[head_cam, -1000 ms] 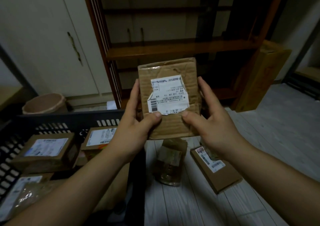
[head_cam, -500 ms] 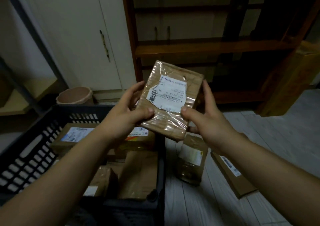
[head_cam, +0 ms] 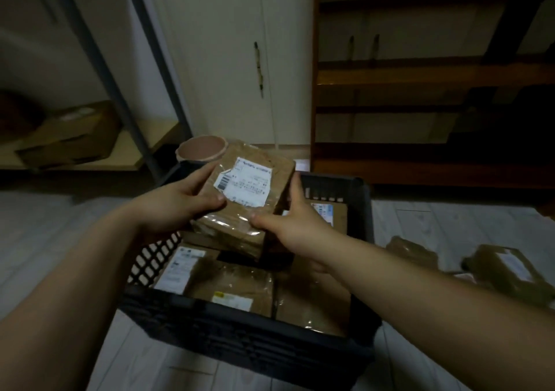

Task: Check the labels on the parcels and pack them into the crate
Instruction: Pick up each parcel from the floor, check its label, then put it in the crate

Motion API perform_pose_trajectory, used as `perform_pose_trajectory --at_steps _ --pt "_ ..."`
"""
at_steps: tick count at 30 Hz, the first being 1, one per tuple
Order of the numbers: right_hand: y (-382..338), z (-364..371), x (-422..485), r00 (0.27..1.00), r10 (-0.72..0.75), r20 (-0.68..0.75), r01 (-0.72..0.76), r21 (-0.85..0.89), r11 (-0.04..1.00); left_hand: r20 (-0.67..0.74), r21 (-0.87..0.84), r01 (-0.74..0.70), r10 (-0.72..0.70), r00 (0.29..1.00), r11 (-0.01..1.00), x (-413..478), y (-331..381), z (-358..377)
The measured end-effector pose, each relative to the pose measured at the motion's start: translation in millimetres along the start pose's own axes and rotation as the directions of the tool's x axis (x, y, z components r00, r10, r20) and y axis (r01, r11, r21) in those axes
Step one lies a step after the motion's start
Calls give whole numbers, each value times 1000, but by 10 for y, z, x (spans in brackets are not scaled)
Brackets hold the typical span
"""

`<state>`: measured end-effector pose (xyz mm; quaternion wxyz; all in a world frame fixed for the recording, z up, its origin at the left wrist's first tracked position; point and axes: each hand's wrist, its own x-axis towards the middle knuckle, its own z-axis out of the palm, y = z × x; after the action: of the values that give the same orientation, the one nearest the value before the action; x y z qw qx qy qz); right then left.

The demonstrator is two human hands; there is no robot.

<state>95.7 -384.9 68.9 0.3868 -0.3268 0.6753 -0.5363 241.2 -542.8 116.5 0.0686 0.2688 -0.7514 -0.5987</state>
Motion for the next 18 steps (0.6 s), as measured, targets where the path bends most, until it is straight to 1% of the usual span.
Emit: perform_pose_trajectory --at_steps 3,6,8,10,11,12,13,14,15,17,18 --pt "6 423 255 999 34 22 -35 78 996 -96 -18 13 -15 995 1000 -84 -207 -277" --pt "-16 816 427 997 54 47 -58 74 996 -203 35 98 -89 975 995 -169 -331 -560" --pt "-15 1065 509 996 74 53 -77 45 996 -275 125 159 -120 954 979 -194 -406 -725" --pt "-6 1300 570 992 107 70 -108 13 994 -354 257 229 -129 926 939 -198 -458 -843" --pt "-3 1397 591 986 131 106 -133 9 991 -387 346 276 -132 913 897 -199 -479 -882" --pt "7 1475 607 976 154 153 -156 2 988 -413 469 339 -136 900 816 -199 -497 -918" --pt "23 1531 620 966 172 192 -173 -11 985 -433 580 394 -140 890 713 -208 -521 -937" --pt "43 1565 628 959 186 216 -182 -36 983 -440 651 412 -125 889 637 -217 -564 -952" --pt "63 1581 637 954 199 226 -188 -70 980 -435 653 405 -122 892 639 -224 -619 -953" --pt "116 1582 667 945 232 231 -203 -141 969 -406 570 399 -176 897 718 -227 -739 -926" --pt "150 1586 691 939 249 236 -212 -172 962 -391 556 408 -205 897 724 -226 -786 -911"
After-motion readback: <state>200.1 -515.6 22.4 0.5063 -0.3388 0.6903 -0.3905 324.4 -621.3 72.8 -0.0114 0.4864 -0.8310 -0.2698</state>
